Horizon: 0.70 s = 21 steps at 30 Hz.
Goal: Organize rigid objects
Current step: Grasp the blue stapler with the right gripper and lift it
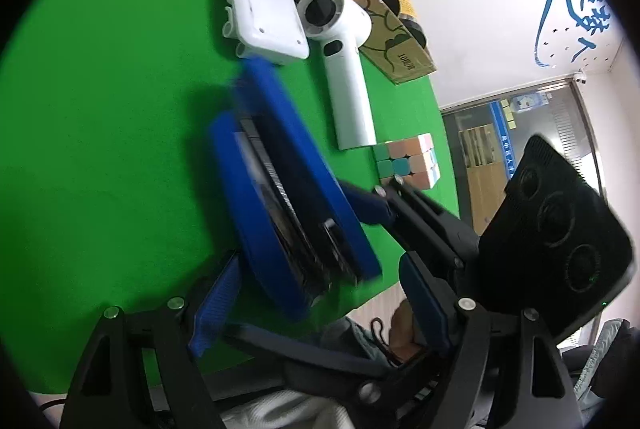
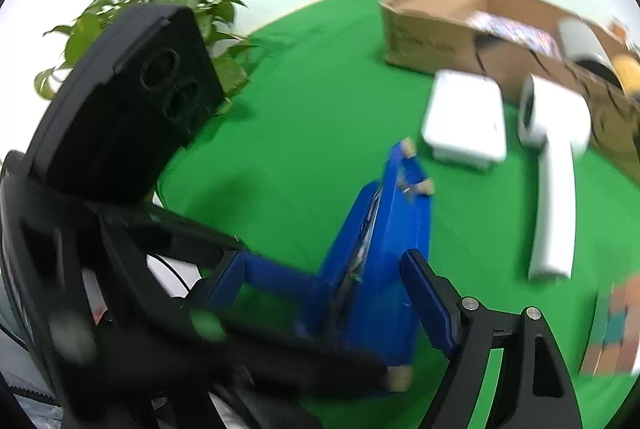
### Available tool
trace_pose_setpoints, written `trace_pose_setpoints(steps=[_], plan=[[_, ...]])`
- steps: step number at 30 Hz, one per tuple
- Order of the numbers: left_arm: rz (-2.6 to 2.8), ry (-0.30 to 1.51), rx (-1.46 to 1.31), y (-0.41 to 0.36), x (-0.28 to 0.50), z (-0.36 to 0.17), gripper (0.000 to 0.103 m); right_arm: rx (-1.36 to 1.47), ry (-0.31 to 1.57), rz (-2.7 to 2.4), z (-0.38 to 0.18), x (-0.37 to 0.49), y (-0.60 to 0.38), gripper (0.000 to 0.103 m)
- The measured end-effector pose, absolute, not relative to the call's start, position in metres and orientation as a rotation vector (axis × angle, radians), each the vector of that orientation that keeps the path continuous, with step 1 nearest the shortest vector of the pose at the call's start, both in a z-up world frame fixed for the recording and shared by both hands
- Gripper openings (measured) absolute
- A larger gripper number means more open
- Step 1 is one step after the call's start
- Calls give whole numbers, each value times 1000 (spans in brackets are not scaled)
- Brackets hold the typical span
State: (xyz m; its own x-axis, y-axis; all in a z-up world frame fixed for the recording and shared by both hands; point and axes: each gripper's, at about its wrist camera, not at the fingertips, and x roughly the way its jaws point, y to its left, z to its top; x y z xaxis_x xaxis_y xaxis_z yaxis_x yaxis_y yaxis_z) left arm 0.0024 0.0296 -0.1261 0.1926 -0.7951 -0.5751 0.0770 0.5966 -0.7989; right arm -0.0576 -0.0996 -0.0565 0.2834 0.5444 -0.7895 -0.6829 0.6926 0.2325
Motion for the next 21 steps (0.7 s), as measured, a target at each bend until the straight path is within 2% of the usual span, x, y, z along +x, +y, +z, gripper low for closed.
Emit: trace_pose_setpoints(steps=[6, 14, 17, 18, 21], plan=[[-667, 1132, -765, 39, 6, -118, 78, -253, 927, 767, -53, -56, -103, 75], [-590, 1131, -708, 38, 11, -117, 78, -515, 833, 707, -75, -85, -106, 73], [-566, 1140, -706, 42, 11, -122, 78, -520, 841, 689, -79, -83, -109, 62], [-555, 1144, -706, 43, 12, -123, 78, -504, 853, 675, -79, -78, -111, 51], [-532, 1143, -708, 47, 12, -122, 78, -444, 881, 698, -80, -71, -115, 49]])
